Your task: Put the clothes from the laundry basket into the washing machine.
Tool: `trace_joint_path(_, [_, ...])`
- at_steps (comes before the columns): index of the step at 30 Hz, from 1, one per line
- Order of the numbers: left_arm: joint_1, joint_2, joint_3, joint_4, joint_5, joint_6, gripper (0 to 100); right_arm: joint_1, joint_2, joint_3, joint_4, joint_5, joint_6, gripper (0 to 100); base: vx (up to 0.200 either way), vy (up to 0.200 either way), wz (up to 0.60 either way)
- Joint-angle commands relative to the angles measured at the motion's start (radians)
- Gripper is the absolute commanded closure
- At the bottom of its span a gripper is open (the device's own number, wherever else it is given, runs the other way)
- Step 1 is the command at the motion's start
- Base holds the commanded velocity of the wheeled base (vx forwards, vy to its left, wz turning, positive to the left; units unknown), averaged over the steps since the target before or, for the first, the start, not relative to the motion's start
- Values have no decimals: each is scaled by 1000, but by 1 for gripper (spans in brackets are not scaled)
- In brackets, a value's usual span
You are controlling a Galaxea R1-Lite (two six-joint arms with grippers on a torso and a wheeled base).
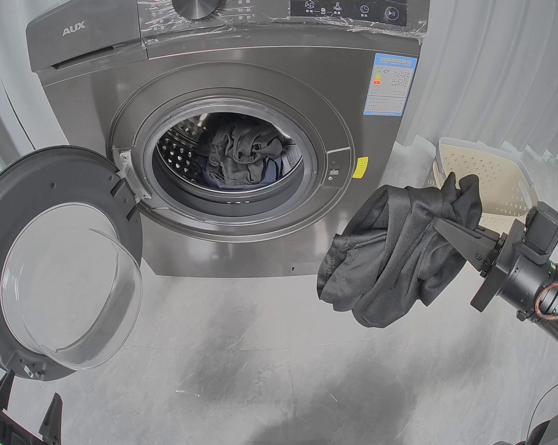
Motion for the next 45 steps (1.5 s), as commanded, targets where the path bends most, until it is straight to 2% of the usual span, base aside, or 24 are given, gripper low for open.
trace_joint_path(1, [0, -18, 16, 0, -1, 1, 0, 1, 19, 0, -3, 0, 3, 100, 0, 200, 0])
trace_joint_path(9, [0, -18, 16, 1, -7, 2, 0, 18, 39, -3, -34, 0, 12, 100, 0, 200, 0])
trace_joint_path(11, [2, -18, 18, 0, -6, 16, 0, 49, 56, -20, -37, -4, 19, 100, 0, 200, 0])
trace_joint_path(17, [2, -18, 18, 0, -3, 10, 0, 95, 139, -91, -44, -18, 32, 100, 0, 0, 0])
trace_joint_path(19, [3, -18, 18, 0, -3, 18, 0, 129, 183, -140, -60, -52, 32, 100, 0, 0, 0])
trace_joint_path(22, [0, -12, 18, 0, -6, 25, 0, 164, 228, -186, -80, -80, 42, 100, 0, 0, 0])
trace_joint_path(24, [0, -13, 16, 1, -10, 36, 0, 173, 245, -201, -87, -89, 56, 100, 0, 0, 0])
trace_joint_path(27, [2, -18, 18, -5, -43, 58, 0, 175, 271, -230, -89, -90, 67, 100, 0, 0, 0])
trace_joint_path(31, [2, -18, 18, -7, -47, 67, 0, 175, 303, -269, -90, -104, 68, 100, 0, 0, 0])
trace_joint_path(34, [2, -18, 18, -8, -47, 65, 0, 179, 335, -304, -98, -109, 67, 100, 0, 0, 0])
trace_joint_path(40, [3, -18, 18, -10, -46, 62, 0, 230, 411, -381, -156, -155, 67, 100, 0, 0, 0])
trace_joint_path(42, [6, -13, -13, -51, -37, 39, 0, 233, 420, -392, -164, -156, 67, 100, 0, 0, 0])
trace_joint_path(43, [15, 11, -90, -117, -33, 28, 0, 233, 426, -393, -170, -156, 68, 100, 0, 0, 0])
trace_joint_path(45, [15, 65, -159, -158, -35, 28, 0, 233, 429, -396, -179, -156, 67, 100, 0, 0, 0])
